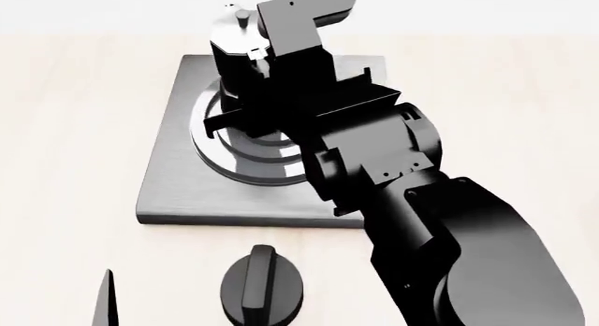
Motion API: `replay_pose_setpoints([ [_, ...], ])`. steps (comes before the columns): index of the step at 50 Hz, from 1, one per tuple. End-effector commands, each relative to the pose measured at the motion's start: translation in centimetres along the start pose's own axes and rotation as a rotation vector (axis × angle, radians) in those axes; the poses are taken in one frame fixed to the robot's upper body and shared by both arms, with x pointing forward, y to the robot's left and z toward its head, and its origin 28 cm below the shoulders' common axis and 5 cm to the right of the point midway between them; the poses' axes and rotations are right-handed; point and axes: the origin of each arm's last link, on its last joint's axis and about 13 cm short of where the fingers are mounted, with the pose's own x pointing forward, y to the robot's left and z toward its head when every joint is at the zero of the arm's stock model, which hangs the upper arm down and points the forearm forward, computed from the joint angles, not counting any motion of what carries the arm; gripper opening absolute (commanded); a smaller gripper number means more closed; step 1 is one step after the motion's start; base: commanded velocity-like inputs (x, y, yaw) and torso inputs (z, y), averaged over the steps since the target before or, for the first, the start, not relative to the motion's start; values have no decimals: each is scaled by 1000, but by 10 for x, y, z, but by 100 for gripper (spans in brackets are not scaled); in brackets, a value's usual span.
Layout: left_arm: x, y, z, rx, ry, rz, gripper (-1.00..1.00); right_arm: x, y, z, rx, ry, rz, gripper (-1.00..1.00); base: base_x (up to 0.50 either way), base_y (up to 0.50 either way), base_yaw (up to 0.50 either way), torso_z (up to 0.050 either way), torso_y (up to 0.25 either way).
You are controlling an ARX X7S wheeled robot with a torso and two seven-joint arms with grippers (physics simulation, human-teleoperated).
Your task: Put both moka pots on the stove.
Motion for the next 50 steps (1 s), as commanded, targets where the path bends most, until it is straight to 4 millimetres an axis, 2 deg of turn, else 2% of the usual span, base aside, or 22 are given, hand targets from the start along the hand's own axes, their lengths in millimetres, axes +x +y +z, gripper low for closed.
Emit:
replay_pose_setpoints([
  [1,0,0,0,-3,0,0,100,-2,1,4,-16,12,9,-100,0,0,0,0,-98],
  [10,0,0,0,-5,-5,3,100,1,2,-6,-20,30,17,-100,0,0,1,0,-54],
  [11,0,0,0,-5,-6,3,100,1,1,-6,-19,29,14,100,0,0,0,0,0],
  [16,0,0,-1,-5,-5,4,100,1,0,-7,-10,28,8,100,0,0,0,0,0],
  [22,0,1,-1,-7,-6,6,100,0,-3,1,-15,-26,-22,100,0,0,0,0,0],
  [24,0,1,-1,-6,-6,7,100,-5,-2,3,-6,-52,1,100,0,0,0,0,0],
  [27,0,1,-1,-6,-8,7,100,-23,-3,4,-14,-113,-2,100,0,0,0,0,0],
  [33,0,-1,-1,-3,-4,0,100,-77,1,-2,-12,-268,18,100,0,0,0,0,0],
  [34,0,-1,0,-3,-6,-1,100,-90,2,-7,-24,-289,20,100,0,0,0,0,0],
  [44,0,-3,0,3,-1,-11,100,-160,5,-34,-10,-483,-1,100,0,0,0,0,0],
  [50,0,-4,-1,3,1,-15,100,-179,4,-39,-79,-561,-48,100,0,0,0,0,0],
])
